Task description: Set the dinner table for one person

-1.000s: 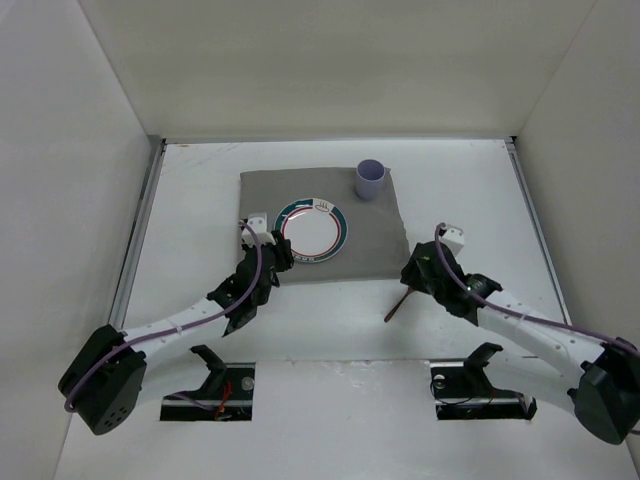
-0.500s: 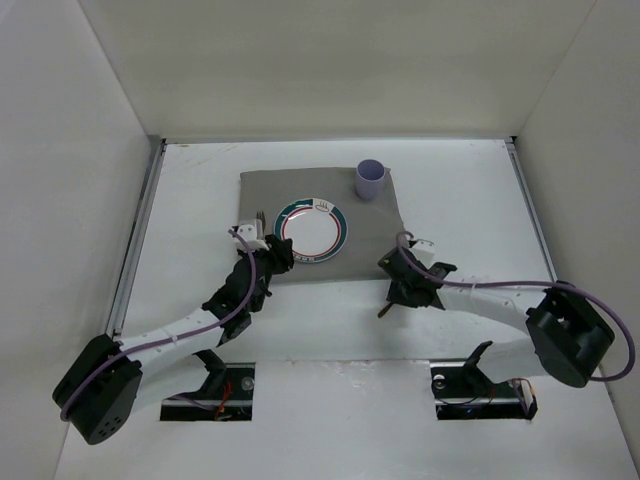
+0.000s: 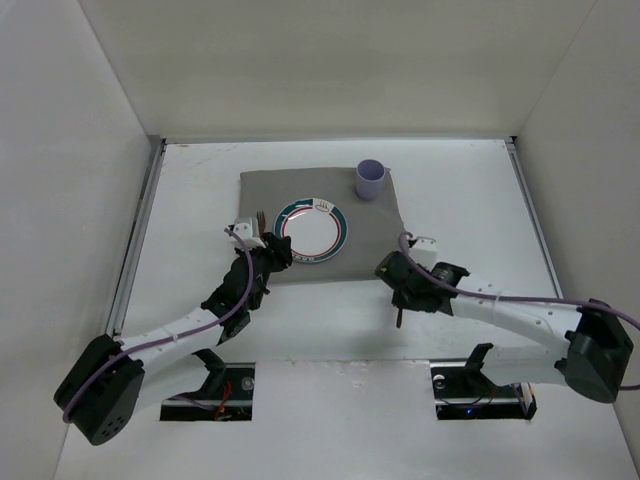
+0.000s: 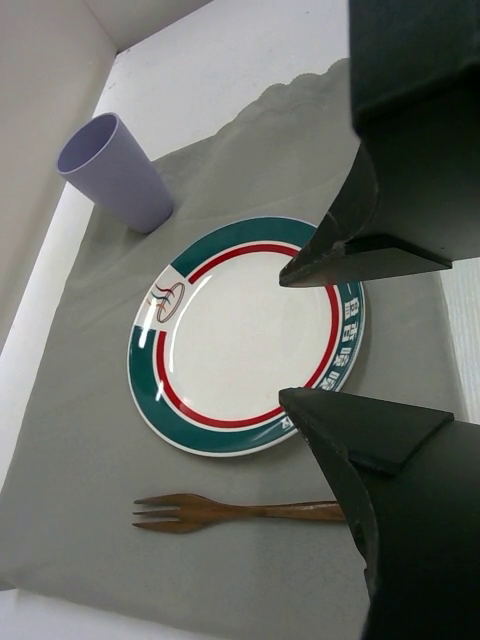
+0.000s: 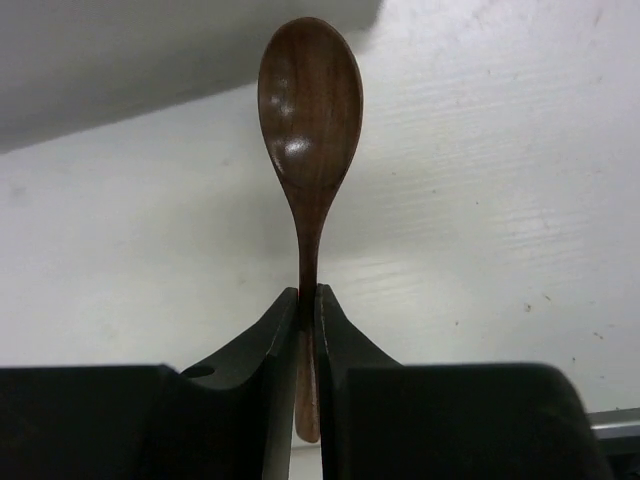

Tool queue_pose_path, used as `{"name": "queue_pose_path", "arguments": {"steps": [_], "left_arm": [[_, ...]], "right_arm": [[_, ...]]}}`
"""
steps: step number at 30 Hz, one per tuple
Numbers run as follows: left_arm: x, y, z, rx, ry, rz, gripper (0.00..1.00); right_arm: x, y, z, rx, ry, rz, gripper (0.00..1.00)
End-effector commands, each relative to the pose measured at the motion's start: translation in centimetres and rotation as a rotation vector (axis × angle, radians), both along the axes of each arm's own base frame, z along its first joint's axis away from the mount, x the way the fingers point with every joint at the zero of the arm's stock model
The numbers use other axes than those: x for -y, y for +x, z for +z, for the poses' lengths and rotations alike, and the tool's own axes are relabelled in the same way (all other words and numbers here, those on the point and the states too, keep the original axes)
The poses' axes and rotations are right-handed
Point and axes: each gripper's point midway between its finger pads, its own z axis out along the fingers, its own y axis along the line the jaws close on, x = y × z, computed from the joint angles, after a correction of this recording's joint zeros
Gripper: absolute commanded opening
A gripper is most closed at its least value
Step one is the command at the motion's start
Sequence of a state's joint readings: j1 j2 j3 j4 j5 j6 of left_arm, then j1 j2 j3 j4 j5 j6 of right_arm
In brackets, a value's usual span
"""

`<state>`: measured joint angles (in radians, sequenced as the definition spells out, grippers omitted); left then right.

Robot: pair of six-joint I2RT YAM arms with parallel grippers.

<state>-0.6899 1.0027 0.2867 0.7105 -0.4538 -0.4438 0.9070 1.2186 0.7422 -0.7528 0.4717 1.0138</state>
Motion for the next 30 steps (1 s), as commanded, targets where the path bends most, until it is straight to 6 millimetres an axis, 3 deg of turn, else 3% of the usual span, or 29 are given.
{"name": "queue_pose_path", "arguments": {"steps": [1,3,7,10,15,20,30], "left_arm": [[0.1,0.3,0.9,0.032,-0.049,0.001,0.42],[0.1,0.3,1.0,0.034,-0.051,0.003,0.43],[-0.2,0.3,0.9,0.033,-0.050,0.010,0.43],[-0.3,0.4,0.6,0.028,-0.045,0.015,0.43],[-0.8,0.6,0.1,0.017,-0.036,0.030,0.43],[-0.9,0.7,0.0,0.018,-0.036,0.038,0.44],[-0.7,1.0,-0.8,-0.001,-0.022,0.035,0.44]], "right_arm": [[-0.2,1.8,5.8,0.118,-0.034,0.038,0.16],[-1.8,3.5,7.8,0.174,-0.022,0.097,0.17],[-5.3,9.4,10.2,0.301,0.001,0.212,0.18],[-7.8,14.7,10.4,0.370,0.025,0.286,0.18],[-9.5,19.7,8.8,0.385,0.047,0.375,0.18],[-10.6,21.8,7.2,0.368,0.094,0.429,0.17],[-11.5,23.8,3.9,0.322,0.118,0.392,0.18]]}}
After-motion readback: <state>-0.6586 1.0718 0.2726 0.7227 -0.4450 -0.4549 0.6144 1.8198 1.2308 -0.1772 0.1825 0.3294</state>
